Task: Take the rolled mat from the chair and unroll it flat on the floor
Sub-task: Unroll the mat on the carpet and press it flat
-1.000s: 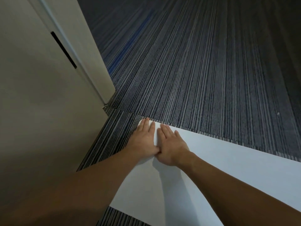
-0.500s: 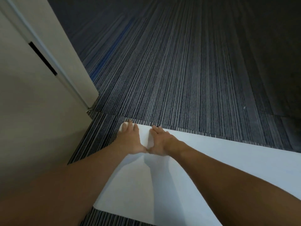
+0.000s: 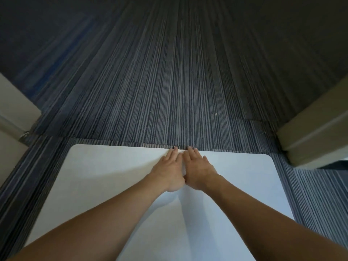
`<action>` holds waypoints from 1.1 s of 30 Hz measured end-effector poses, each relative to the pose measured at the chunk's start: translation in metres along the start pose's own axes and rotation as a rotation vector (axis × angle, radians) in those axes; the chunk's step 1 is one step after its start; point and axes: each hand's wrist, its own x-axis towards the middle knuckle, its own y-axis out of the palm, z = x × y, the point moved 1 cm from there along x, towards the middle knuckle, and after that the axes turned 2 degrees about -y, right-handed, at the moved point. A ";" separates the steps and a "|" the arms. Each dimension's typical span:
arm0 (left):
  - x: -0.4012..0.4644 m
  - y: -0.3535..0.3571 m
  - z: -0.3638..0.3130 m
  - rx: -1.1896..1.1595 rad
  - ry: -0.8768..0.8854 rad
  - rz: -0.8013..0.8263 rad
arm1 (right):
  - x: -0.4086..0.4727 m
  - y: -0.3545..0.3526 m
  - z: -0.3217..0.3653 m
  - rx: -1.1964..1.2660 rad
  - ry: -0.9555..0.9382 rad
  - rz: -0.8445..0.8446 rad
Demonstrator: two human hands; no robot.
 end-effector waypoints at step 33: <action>0.097 0.071 -0.235 0.159 0.272 -0.078 | -0.080 0.010 -0.248 0.002 0.252 0.017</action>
